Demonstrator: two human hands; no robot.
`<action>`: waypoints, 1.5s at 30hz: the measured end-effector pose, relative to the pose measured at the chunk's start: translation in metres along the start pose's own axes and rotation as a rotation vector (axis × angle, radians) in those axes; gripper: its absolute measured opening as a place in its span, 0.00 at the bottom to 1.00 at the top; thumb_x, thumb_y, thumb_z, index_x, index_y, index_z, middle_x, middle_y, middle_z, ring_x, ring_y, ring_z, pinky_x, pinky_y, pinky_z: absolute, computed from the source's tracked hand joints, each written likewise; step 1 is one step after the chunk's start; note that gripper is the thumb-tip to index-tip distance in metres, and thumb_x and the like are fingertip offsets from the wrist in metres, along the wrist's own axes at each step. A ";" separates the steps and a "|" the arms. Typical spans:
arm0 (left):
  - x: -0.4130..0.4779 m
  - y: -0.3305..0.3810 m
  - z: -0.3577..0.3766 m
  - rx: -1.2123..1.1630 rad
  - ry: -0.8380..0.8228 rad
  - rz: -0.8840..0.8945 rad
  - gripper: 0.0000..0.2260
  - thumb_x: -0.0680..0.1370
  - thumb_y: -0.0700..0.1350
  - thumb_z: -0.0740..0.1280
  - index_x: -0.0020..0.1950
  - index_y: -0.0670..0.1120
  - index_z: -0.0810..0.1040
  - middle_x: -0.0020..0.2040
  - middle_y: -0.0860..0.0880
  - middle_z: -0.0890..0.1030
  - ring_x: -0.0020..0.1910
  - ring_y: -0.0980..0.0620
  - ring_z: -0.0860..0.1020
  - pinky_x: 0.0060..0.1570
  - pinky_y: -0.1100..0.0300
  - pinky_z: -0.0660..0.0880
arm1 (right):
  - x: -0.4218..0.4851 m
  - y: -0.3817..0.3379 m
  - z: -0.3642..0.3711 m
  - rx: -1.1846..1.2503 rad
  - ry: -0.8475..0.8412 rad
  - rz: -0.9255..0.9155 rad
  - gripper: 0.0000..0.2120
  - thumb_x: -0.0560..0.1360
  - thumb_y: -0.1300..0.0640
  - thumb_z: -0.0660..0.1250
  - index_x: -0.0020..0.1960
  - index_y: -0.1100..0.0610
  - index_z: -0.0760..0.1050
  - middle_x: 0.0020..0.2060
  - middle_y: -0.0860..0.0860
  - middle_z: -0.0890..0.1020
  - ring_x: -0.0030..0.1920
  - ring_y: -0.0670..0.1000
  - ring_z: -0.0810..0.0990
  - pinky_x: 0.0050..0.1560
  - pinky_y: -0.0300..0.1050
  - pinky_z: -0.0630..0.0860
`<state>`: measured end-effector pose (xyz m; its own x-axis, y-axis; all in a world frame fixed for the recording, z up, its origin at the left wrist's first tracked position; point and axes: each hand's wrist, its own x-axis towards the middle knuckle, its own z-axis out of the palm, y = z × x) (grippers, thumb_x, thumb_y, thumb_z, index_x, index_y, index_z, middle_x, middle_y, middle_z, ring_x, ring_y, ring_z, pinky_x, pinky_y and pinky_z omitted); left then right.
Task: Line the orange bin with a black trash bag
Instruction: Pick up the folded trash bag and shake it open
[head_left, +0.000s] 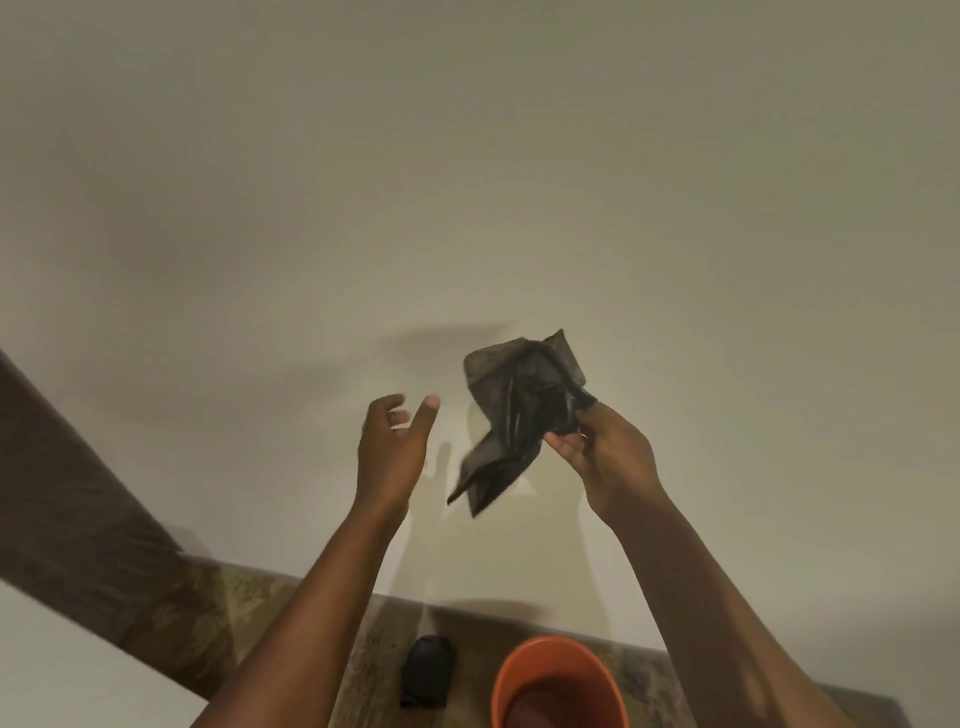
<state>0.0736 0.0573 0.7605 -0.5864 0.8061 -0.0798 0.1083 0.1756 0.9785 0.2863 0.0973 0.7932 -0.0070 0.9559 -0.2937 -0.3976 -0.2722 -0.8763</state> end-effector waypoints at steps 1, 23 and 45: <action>-0.002 0.011 0.001 -0.091 -0.097 0.008 0.22 0.78 0.64 0.66 0.64 0.51 0.75 0.60 0.50 0.79 0.57 0.49 0.79 0.50 0.55 0.78 | 0.000 -0.001 0.002 -0.068 -0.017 -0.033 0.08 0.80 0.63 0.64 0.51 0.64 0.82 0.47 0.58 0.88 0.50 0.56 0.87 0.55 0.50 0.84; 0.019 0.068 0.019 -0.046 -0.291 -0.158 0.04 0.79 0.34 0.67 0.47 0.40 0.80 0.38 0.43 0.81 0.29 0.50 0.75 0.27 0.60 0.71 | -0.005 -0.021 -0.021 -0.739 0.008 -0.230 0.05 0.75 0.60 0.66 0.50 0.54 0.78 0.43 0.52 0.86 0.42 0.52 0.87 0.55 0.56 0.83; 0.006 0.094 0.010 0.376 -0.102 0.410 0.08 0.77 0.39 0.61 0.48 0.47 0.79 0.45 0.53 0.78 0.47 0.49 0.77 0.45 0.56 0.73 | 0.004 -0.022 0.014 -1.267 -0.090 -0.459 0.18 0.76 0.45 0.71 0.38 0.58 0.75 0.35 0.51 0.80 0.39 0.53 0.79 0.40 0.47 0.75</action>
<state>0.0880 0.0845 0.8500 -0.3575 0.8982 0.2558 0.6005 0.0113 0.7995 0.2827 0.1091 0.8165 -0.1822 0.9780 0.1015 0.7330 0.2039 -0.6489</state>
